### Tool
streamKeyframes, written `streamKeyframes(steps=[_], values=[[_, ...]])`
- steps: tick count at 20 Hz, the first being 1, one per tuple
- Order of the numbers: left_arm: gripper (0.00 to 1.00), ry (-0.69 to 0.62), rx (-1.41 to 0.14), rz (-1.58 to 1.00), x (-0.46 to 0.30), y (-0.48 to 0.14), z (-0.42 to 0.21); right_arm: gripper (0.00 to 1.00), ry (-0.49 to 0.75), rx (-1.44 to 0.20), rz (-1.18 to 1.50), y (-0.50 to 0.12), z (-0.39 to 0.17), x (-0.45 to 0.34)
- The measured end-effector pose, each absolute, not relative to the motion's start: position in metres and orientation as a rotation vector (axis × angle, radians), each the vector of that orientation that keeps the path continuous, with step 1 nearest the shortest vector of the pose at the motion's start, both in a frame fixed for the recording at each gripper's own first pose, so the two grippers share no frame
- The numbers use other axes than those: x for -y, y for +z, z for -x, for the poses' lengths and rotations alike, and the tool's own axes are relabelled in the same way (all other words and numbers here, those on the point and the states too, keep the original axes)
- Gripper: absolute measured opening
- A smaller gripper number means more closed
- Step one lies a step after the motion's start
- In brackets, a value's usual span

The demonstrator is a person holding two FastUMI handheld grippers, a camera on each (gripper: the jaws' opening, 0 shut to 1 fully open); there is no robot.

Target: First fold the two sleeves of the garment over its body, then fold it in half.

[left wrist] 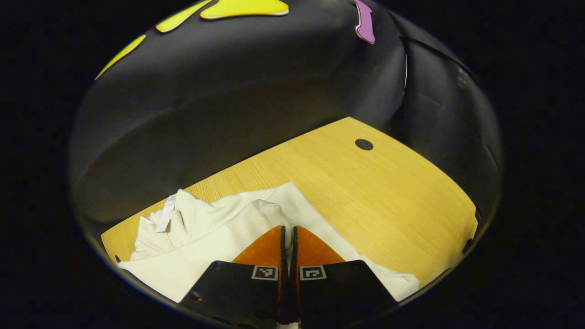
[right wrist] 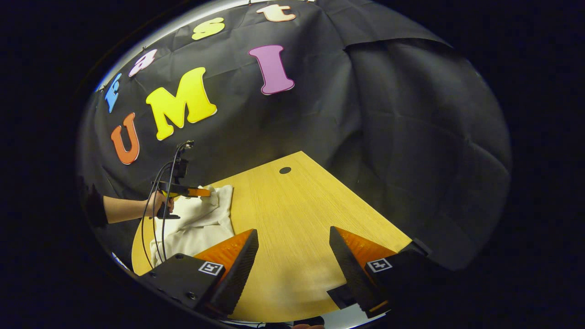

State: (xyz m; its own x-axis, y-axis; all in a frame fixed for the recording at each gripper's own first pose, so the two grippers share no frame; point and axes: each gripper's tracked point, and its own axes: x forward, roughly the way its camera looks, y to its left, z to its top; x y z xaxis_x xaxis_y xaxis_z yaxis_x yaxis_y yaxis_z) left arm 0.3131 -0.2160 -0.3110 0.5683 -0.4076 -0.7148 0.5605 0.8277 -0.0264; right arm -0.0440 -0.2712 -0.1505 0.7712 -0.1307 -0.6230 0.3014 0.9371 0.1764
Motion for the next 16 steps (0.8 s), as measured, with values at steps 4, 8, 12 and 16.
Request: streamKeyframes(steps=[4, 8, 12, 16], values=[[0.08, -0.589, -0.701, -0.142, 0.234, -0.297, -0.316, 0.98, -0.217, -0.656, -0.273, -0.152, 0.034, 0.261], [0.09, -0.665, -0.684, -0.133, 0.256, -0.284, -0.308, 0.98, -0.181, -0.646, -0.25, -0.147, 0.027, 0.247], [0.07, -0.743, -0.643, -0.138, 0.283, -0.271, -0.303, 0.94, -0.171, -0.647, -0.256, -0.146, 0.03, 0.241], [0.39, -0.696, -0.708, -0.169, 0.268, -0.295, -0.299, 0.98, -0.181, -0.64, -0.263, -0.144, 0.032, 0.241]])
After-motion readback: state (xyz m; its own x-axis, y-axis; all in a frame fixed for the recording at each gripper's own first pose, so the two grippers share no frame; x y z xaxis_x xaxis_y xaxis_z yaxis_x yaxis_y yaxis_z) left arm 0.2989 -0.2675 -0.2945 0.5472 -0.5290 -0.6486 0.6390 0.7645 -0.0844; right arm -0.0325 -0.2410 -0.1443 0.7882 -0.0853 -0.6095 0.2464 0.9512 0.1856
